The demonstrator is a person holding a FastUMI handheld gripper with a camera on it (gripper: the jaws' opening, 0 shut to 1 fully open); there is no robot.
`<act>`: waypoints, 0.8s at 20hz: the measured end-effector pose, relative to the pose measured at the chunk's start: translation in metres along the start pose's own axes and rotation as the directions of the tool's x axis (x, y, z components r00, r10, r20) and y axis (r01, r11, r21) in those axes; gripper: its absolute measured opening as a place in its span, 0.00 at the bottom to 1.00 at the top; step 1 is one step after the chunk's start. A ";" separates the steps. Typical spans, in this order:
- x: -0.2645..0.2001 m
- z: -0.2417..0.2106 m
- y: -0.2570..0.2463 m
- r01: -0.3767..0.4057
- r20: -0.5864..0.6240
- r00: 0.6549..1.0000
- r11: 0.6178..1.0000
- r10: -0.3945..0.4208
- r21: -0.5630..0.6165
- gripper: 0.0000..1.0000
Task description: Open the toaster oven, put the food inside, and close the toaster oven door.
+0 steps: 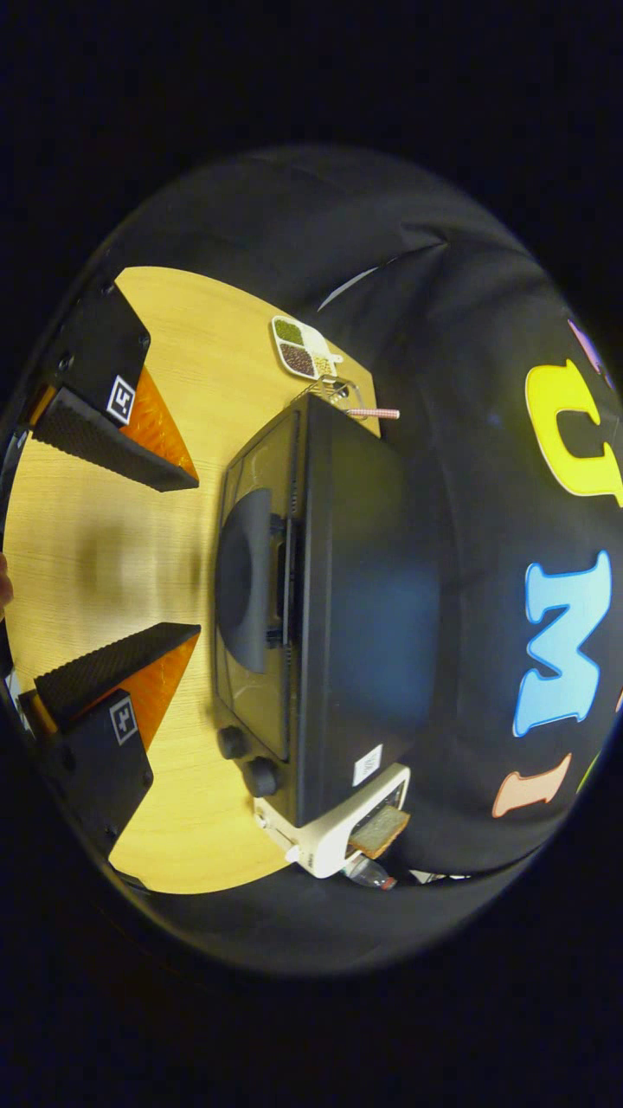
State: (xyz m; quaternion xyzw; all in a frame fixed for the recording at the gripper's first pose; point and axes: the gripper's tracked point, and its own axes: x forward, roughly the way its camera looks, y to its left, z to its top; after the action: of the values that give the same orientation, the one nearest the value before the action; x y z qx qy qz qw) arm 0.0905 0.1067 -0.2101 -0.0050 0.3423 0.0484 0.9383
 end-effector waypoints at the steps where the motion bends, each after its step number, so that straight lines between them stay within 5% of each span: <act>1: -0.006 0.015 -0.002 0.001 0.051 0.999 1.000 0.000 -0.031 0.97; 6: -0.061 0.078 -0.024 0.048 0.319 0.948 0.990 -0.003 -0.135 0.97; 11: -0.124 0.095 -0.081 0.081 0.457 0.888 0.995 -0.048 -0.052 0.97; 16: -0.169 0.064 -0.153 0.116 0.490 0.860 0.989 -0.144 0.088 0.98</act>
State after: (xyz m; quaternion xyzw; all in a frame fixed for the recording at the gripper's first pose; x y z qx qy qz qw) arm 0.0176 -0.0579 -0.0557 0.0103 0.0907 -0.0250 0.9955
